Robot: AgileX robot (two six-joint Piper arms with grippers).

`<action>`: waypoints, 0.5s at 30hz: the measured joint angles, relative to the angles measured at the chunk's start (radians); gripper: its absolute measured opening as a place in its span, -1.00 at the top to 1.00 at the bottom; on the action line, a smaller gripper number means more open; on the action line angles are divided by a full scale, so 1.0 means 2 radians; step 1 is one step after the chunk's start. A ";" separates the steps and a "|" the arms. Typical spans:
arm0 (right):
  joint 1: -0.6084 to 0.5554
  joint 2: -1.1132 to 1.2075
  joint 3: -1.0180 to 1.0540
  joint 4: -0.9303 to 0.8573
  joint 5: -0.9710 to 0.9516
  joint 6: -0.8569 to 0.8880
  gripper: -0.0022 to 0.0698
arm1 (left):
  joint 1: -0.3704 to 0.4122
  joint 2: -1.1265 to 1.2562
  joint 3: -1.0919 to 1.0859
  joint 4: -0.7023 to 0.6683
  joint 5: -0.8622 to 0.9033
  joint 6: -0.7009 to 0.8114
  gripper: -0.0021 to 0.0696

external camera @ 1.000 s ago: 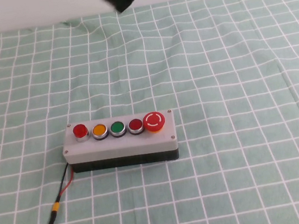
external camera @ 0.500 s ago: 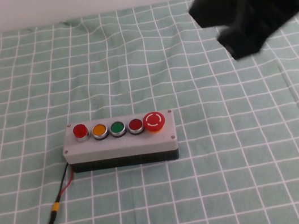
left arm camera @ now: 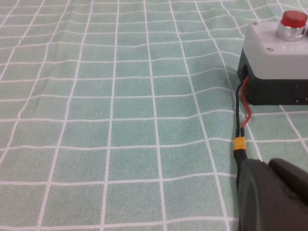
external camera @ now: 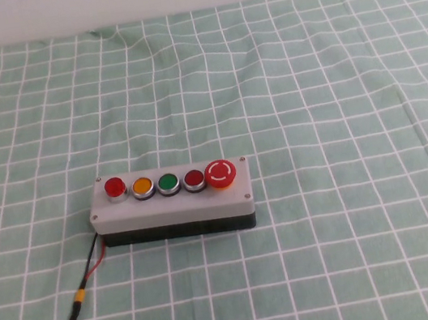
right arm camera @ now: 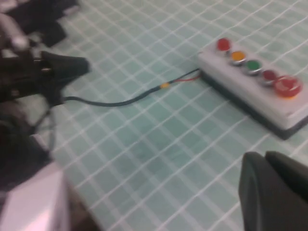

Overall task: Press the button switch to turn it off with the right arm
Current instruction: 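Press the lit red button on the button box to turn it off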

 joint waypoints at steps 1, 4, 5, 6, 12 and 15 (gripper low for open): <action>0.000 -0.012 0.017 0.018 0.000 0.000 0.97 | 0.000 0.000 0.000 0.000 0.000 0.000 0.95; 0.000 -0.039 0.059 0.070 0.002 0.000 0.97 | 0.000 0.000 0.000 0.000 0.000 0.000 0.95; 0.000 -0.045 0.072 0.080 0.004 0.000 0.97 | 0.000 0.000 0.000 0.000 0.000 0.000 0.95; 0.000 -0.048 0.083 0.086 0.009 0.000 0.98 | 0.000 0.000 0.000 0.000 0.000 0.000 0.95; 0.000 -0.050 0.125 0.084 0.028 0.000 0.98 | 0.000 0.000 0.000 0.000 0.000 0.000 0.95; 0.000 -0.050 0.131 0.053 0.024 0.000 0.98 | 0.000 0.000 0.000 0.000 0.000 0.000 0.95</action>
